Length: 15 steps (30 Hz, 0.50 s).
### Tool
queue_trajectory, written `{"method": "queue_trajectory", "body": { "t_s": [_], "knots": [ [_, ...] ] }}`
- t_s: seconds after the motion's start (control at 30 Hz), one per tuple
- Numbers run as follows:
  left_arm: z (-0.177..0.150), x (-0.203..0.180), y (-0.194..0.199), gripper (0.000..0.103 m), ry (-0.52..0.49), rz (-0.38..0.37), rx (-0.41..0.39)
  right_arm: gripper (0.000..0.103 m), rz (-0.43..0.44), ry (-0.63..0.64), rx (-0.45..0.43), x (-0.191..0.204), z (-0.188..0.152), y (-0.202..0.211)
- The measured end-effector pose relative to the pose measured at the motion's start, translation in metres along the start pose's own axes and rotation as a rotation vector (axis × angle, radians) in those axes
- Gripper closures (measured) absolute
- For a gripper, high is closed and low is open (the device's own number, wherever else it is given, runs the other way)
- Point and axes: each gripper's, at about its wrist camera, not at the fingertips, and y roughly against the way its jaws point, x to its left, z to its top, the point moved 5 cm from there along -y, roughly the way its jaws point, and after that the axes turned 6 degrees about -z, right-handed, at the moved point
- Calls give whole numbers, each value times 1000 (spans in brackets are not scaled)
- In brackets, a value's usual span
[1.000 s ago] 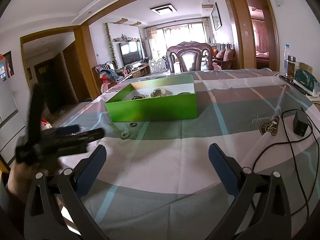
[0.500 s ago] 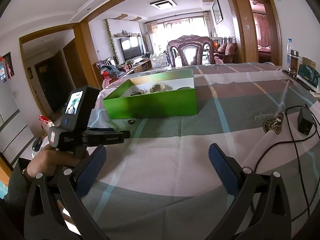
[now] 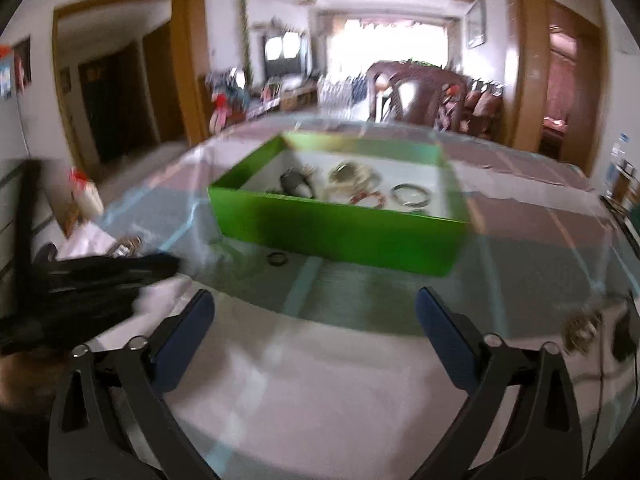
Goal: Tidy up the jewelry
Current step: 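Grasp the black ring with the right tool while the left tool holds the gold ring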
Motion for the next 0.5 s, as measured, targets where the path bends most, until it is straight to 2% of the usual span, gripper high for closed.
{"method": "queue_trajectory", "body": {
  "t_s": [0.1, 0.17, 0.2, 0.27, 0.4, 0.5],
  "knots": [
    [-3, 11, 34, 83, -3, 29, -51, 22, 14, 44, 97, 23, 11, -47],
    [-10, 20, 57, 83, 0, 38, -64, 43, 0, 76, 167, 31, 13, -74],
    [-12, 23, 61, 83, 2, 37, -65, 47, 2, 92, 205, 37, 14, -90],
    [-18, 29, 72, 83, 13, 39, -75, 59, -1, 100, 228, 42, 12, -103],
    [-25, 40, 81, 83, 32, 36, -78, 62, 25, 60, 256, 42, 9, -120],
    [-29, 42, 82, 83, 28, 24, -70, 62, 11, 58, 253, 44, 6, -125]
  ]
}}
